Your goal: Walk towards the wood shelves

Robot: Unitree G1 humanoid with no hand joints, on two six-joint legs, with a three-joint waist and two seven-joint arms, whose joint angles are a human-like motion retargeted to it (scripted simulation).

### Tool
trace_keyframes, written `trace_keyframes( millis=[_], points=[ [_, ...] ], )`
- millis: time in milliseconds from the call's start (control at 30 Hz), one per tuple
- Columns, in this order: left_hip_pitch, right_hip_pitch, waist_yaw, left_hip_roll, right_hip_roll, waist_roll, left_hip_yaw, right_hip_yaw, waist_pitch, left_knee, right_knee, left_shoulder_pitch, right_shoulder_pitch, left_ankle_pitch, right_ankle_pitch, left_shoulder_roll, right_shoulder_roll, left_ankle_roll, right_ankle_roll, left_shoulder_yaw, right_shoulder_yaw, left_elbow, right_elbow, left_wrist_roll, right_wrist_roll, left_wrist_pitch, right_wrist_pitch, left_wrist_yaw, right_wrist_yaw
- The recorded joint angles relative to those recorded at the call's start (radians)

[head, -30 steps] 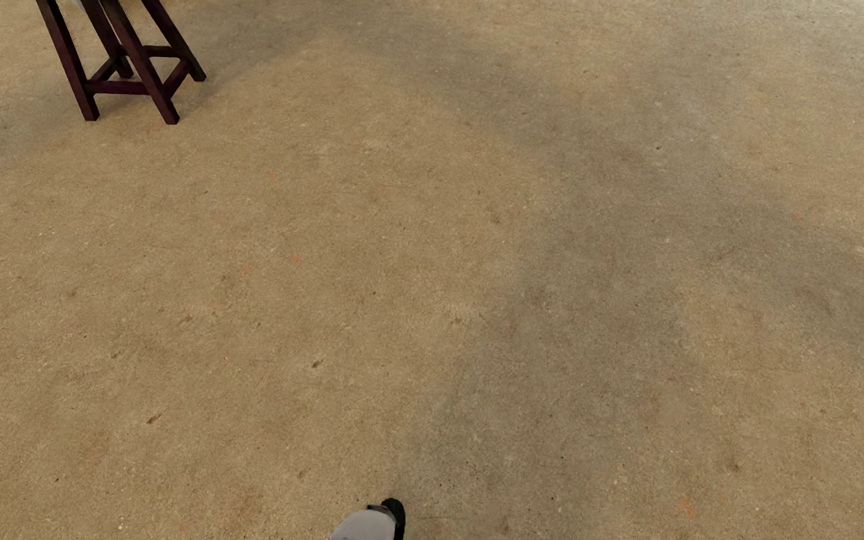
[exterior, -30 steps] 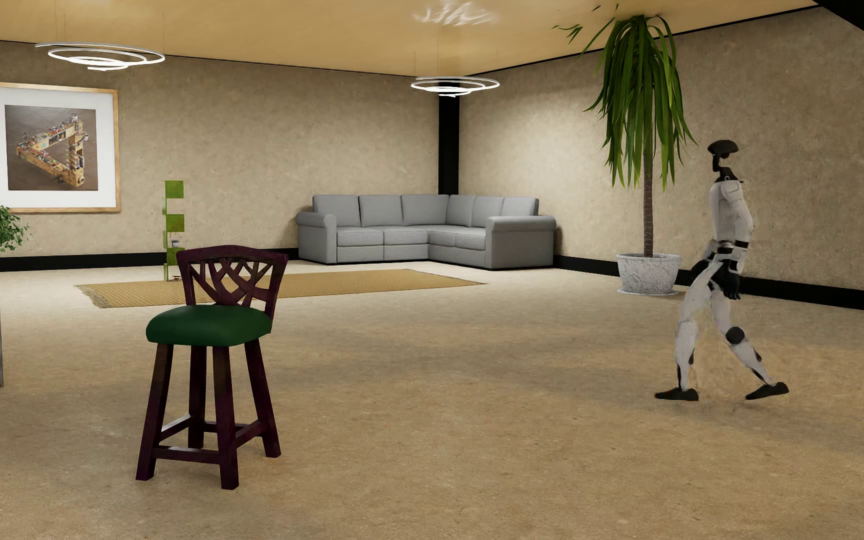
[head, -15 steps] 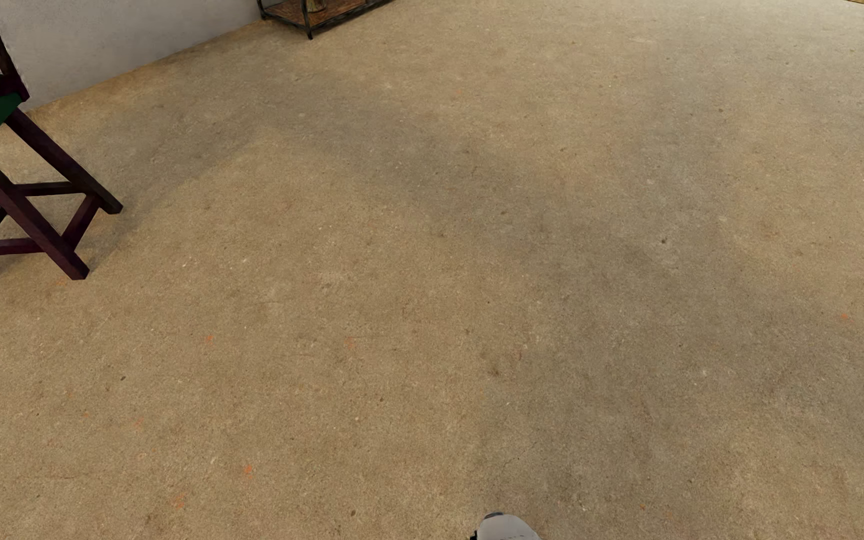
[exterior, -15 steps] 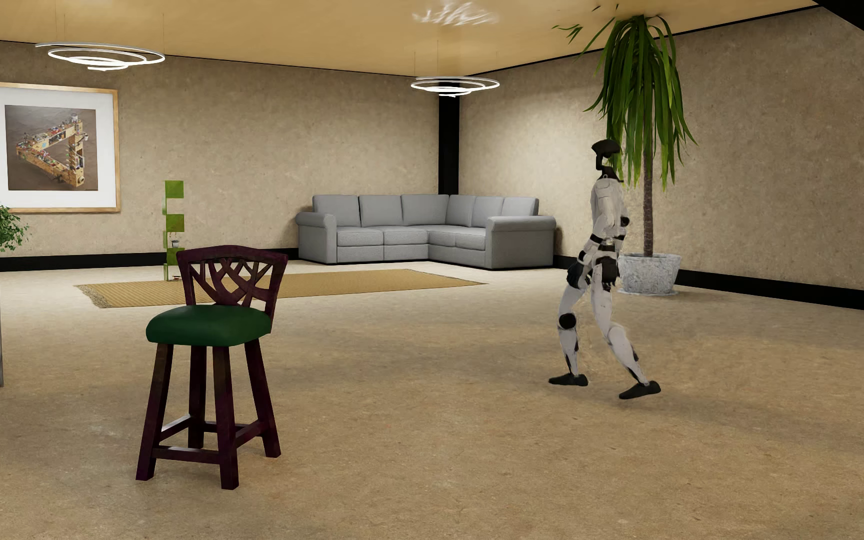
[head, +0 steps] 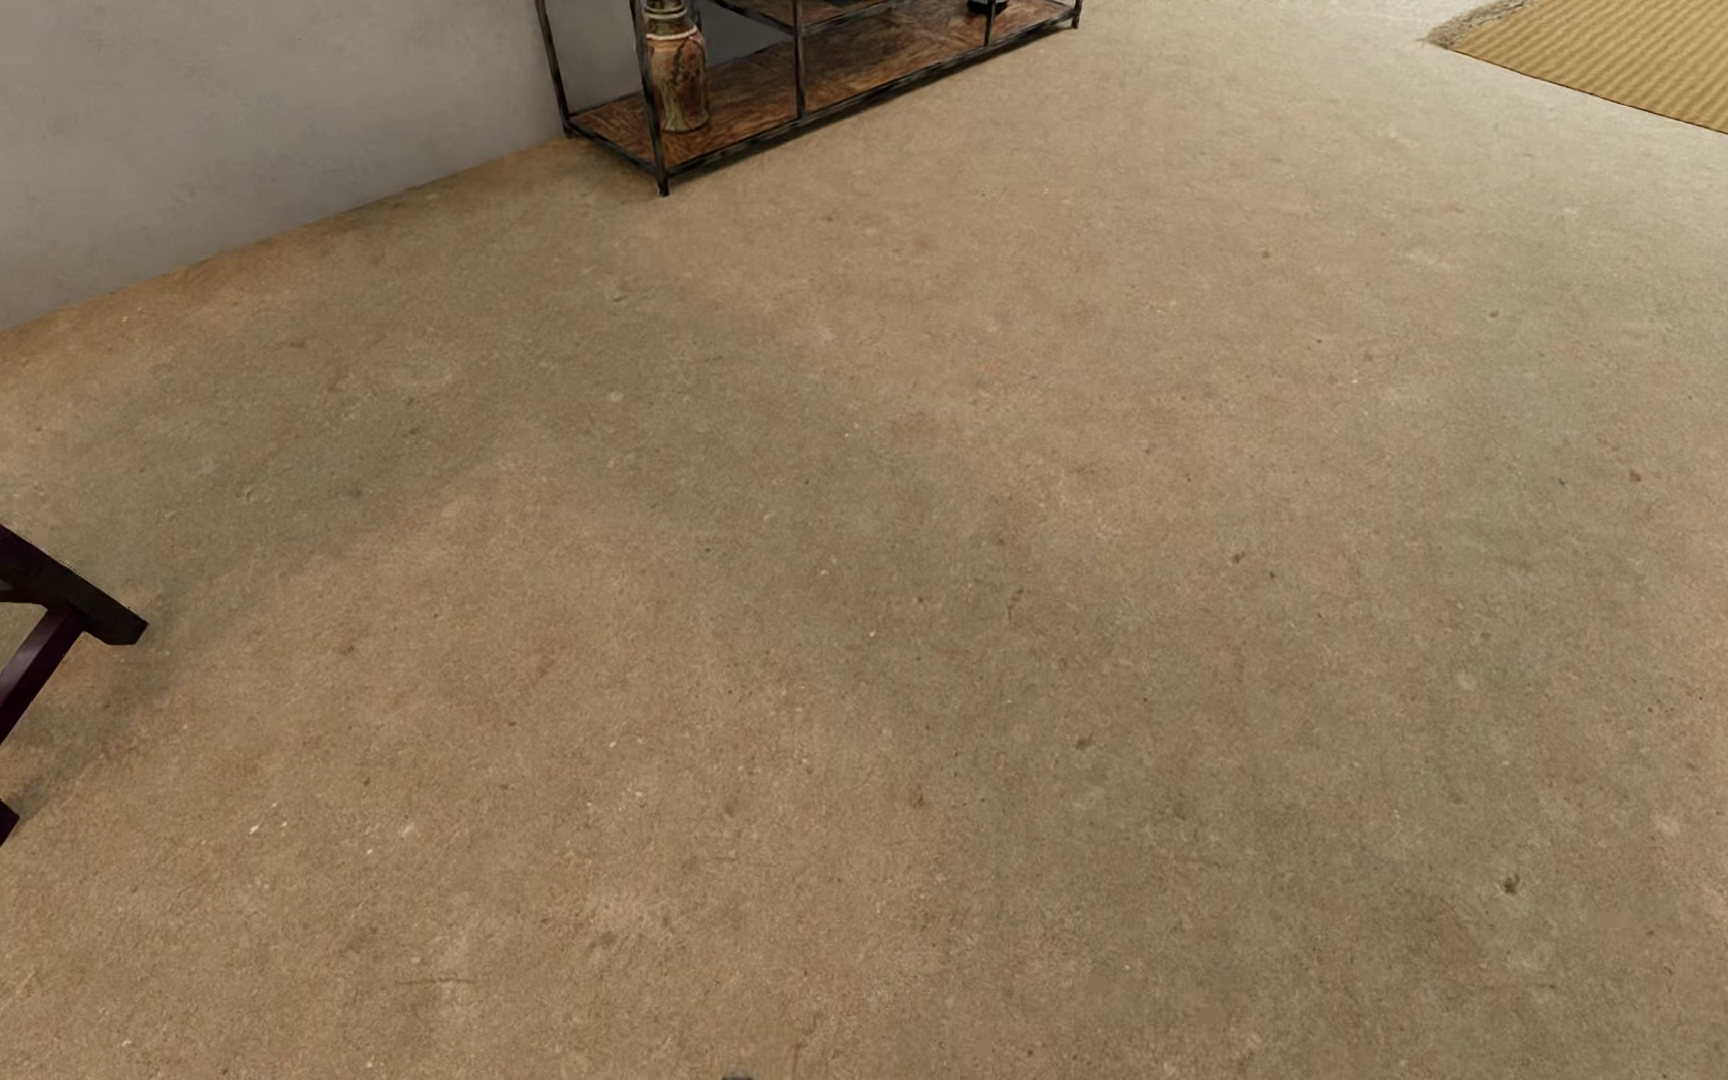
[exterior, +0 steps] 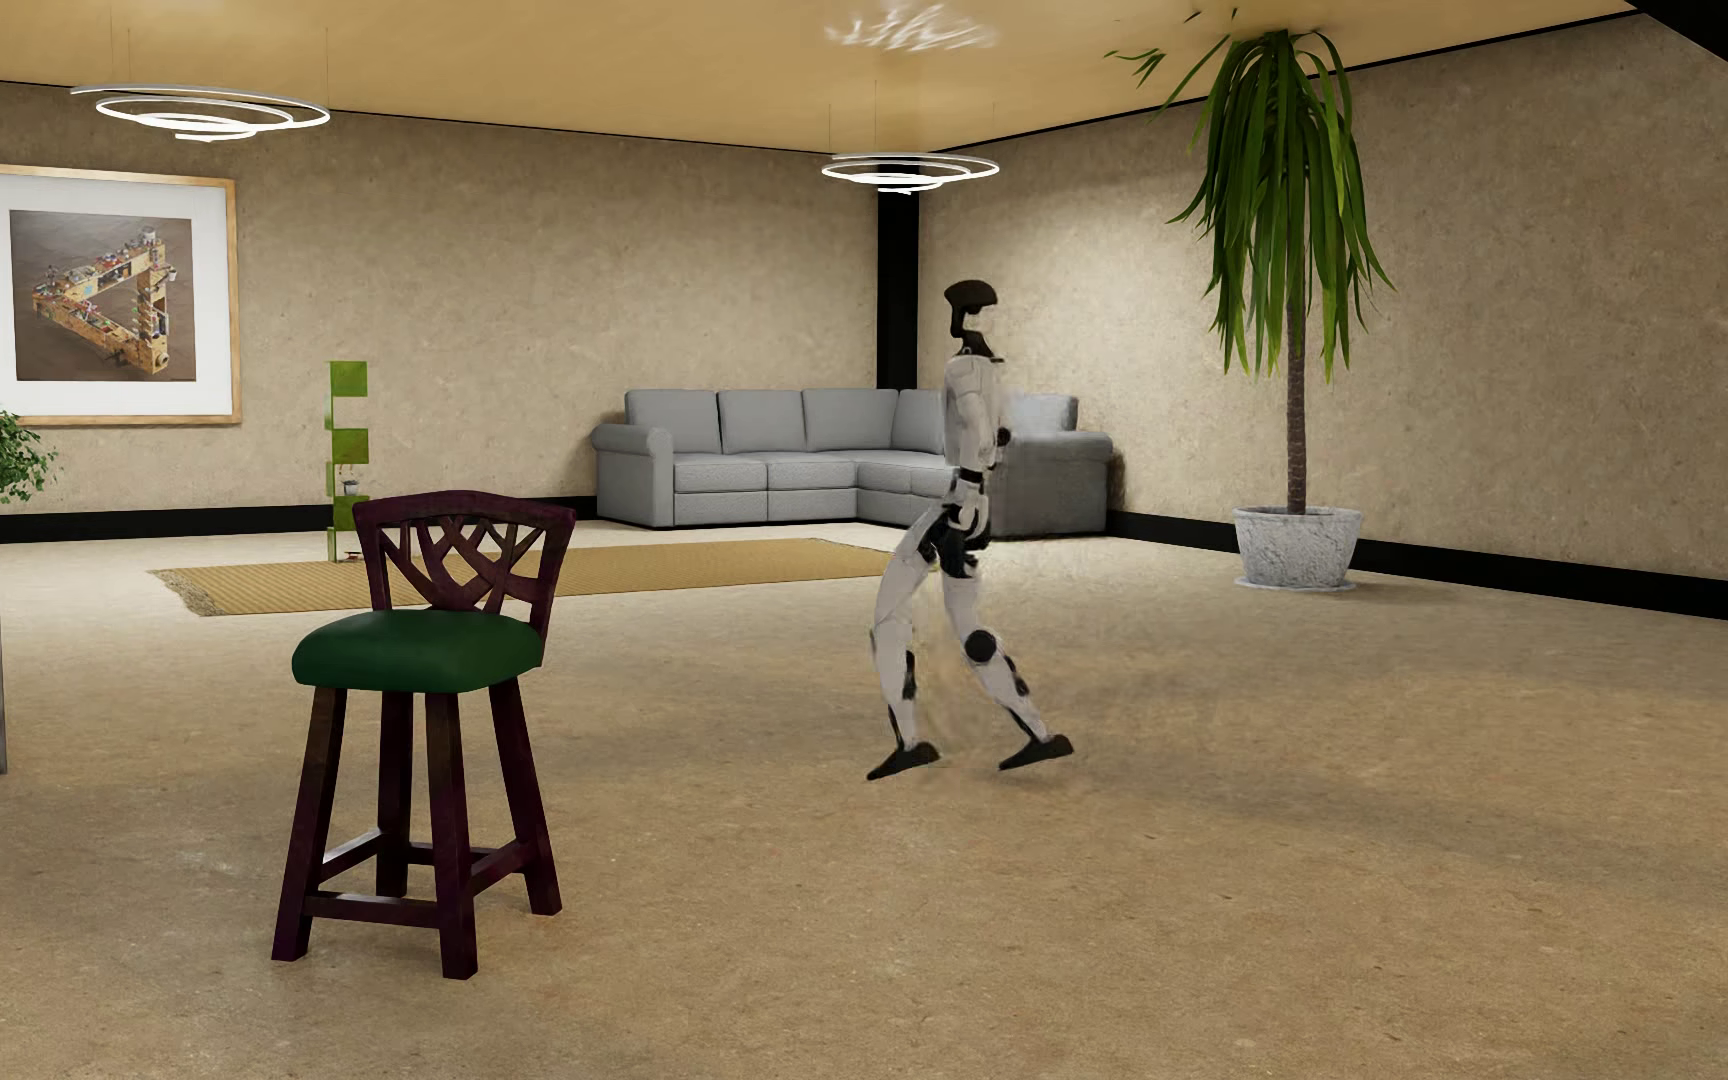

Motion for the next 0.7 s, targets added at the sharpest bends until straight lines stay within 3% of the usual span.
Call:
trace_keyframes(
  millis=[67,100,133,167,200,233,267,333,367,433,533,567,600,633,667,700],
  points=[
    [-0.076,0.082,0.055,0.043,-0.008,0.012,0.000,0.000,-0.017,-0.190,0.004,0.016,-0.051,-0.457,-0.055,0.003,-0.017,0.000,0.000,-0.018,-0.036,0.002,-0.037,0.000,0.000,0.000,0.000,0.000,0.000],
    [-0.099,0.119,0.084,0.064,-0.029,0.006,0.000,0.000,-0.017,-0.188,0.024,0.029,-0.067,-0.525,-0.048,0.011,-0.018,0.000,0.000,-0.031,-0.052,-0.006,-0.036,0.000,0.000,0.000,0.000,0.000,0.000],
    [-0.121,0.167,0.110,0.063,-0.056,-0.005,0.000,0.000,-0.008,-0.181,0.048,0.038,-0.072,-0.381,0.009,0.015,-0.010,0.000,0.000,-0.034,-0.074,-0.002,-0.017,0.000,0.000,0.000,0.000,0.000,0.000],
    [-0.155,0.180,0.114,0.039,-0.094,-0.023,0.000,0.000,-0.022,-0.103,0.114,0.046,-0.058,-0.149,0.121,0.015,-0.004,0.000,0.000,-0.038,-0.088,0.008,0.001,0.000,0.000,0.000,0.000,0.000,0.000],
    [-0.175,0.133,0.098,-0.017,-0.140,-0.062,0.000,0.000,-0.037,-0.023,0.250,0.048,-0.036,0.025,0.303,0.013,0.009,0.000,0.000,-0.041,-0.098,0.020,0.026,0.000,0.000,0.000,0.000,0.000,0.000],
    [-0.150,0.058,0.070,-0.049,-0.153,-0.085,0.000,0.000,-0.039,0.054,0.439,0.038,-0.026,0.058,0.446,0.018,0.010,0.000,0.000,-0.023,-0.038,0.056,0.098,0.000,0.000,0.000,0.000,0.000,0.000],
    [-0.116,-0.084,0.040,-0.104,-0.169,-0.105,0.000,0.000,-0.045,0.077,0.666,0.017,0.002,0.029,0.453,0.025,0.009,0.000,0.000,-0.003,-0.034,0.055,0.099,0.000,0.000,0.000,0.000,0.000,0.000],
    [0.102,-0.291,-0.070,-0.138,-0.135,-0.105,0.000,0.000,-0.012,-0.005,0.908,-0.036,0.031,-0.095,0.169,0.023,0.003,0.000,0.000,0.055,0.025,0.055,0.113,0.000,0.000,0.000,0.000,0.000,0.000],
    [0.214,-0.398,-0.132,-0.139,-0.110,-0.094,0.000,0.000,-0.010,-0.063,0.914,-0.061,0.058,-0.171,0.107,0.038,-0.002,0.000,0.000,0.044,0.042,0.024,0.122,0.000,0.000,0.000,0.000,0.000,0.000],
    [0.448,-0.535,-0.262,-0.099,-0.068,-0.060,0.000,0.000,0.002,-0.193,0.688,-0.080,0.110,-0.333,0.097,0.066,-0.016,0.000,0.000,0.093,0.047,-0.100,0.172,0.000,0.000,0.000,0.000,0.000,0.000],
    [0.674,-0.660,-0.377,-0.062,-0.103,-0.053,0.000,0.000,-0.033,-0.226,0.135,-0.152,0.168,-0.599,0.135,0.090,-0.038,0.000,0.000,0.158,0.047,-0.247,0.238,0.000,0.000,0.000,0.000,0.000,0.000],
    [0.715,-0.666,-0.396,-0.056,-0.111,-0.058,0.000,0.000,-0.047,-0.225,0.007,-0.179,0.181,-0.625,0.241,0.096,-0.039,0.000,0.000,0.186,0.057,-0.276,0.265,0.000,0.000,0.000,0.000,0.000,0.000],
    [0.738,-0.698,-0.395,-0.058,-0.114,-0.066,0.000,0.000,-0.066,-0.243,-0.397,-0.201,0.193,-0.602,0.724,0.096,-0.040,0.000,0.000,0.204,0.053,-0.290,0.288,0.000,0.000,0.000,0.000,0.000,0.000],
    [0.775,-0.729,-0.387,-0.042,-0.100,-0.070,0.000,0.000,-0.057,-0.225,-0.003,-0.201,0.199,-0.529,0.293,0.093,-0.038,0.000,0.000,0.224,0.058,-0.302,0.318,0.000,0.000,0.000,0.000,0.000,0.000],
    [0.800,-0.742,-0.380,-0.014,-0.078,-0.065,0.000,0.000,-0.047,-0.146,0.126,-0.181,0.196,-0.406,0.089,0.081,-0.041,0.000,0.000,0.248,0.078,-0.288,0.349,0.000,0.000,0.000,0.000,0.000,0.000],
    [0.739,-0.783,-0.362,0.028,-0.060,-0.052,0.000,0.000,-0.059,0.031,0.251,-0.163,0.198,-0.247,0.116,0.058,-0.034,0.000,0.000,0.255,0.055,-0.238,0.360,0.000,0.000,0.000,0.000,0.000,0.000]
  ],
)
